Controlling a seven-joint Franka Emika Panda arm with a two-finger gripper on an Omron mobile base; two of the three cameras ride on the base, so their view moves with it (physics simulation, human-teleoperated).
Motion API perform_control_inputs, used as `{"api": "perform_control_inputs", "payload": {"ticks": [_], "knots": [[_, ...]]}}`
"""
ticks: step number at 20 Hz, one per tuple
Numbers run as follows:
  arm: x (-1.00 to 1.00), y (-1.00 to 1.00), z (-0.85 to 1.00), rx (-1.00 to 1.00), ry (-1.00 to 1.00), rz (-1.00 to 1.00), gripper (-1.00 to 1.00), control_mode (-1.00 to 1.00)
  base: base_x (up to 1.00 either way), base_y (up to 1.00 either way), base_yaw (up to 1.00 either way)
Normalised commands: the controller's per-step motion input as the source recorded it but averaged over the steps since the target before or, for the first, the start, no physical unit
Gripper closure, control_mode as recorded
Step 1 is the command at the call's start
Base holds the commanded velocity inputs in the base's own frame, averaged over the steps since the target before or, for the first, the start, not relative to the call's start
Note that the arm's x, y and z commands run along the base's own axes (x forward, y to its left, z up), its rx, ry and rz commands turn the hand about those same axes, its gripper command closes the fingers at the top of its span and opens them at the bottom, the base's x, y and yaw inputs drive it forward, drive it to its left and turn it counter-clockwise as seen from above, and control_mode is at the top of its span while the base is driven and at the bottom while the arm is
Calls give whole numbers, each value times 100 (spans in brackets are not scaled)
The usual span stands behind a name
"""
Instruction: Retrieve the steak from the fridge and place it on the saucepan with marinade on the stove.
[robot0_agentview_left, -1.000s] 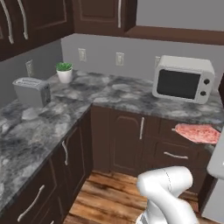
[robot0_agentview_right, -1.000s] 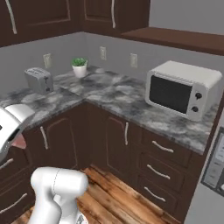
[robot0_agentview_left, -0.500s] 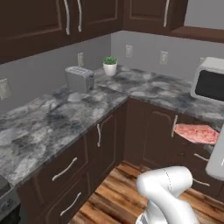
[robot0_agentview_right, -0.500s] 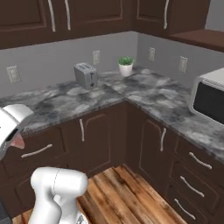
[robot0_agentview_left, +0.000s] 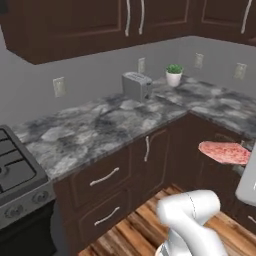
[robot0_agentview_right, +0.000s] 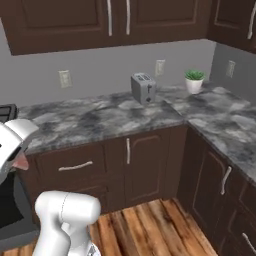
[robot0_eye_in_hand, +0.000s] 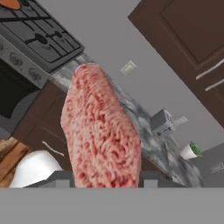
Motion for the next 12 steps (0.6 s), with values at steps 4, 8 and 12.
{"api": "perform_control_inputs", "payload": {"ticks": [4,8,12], "knots": [[0,0,0,0,0,0,100,100,-24,3,45],[0,0,0,0,0,0,100,100,-23,12,44],[0,0,0,0,0,0,100,100,-16,30,39]]}}
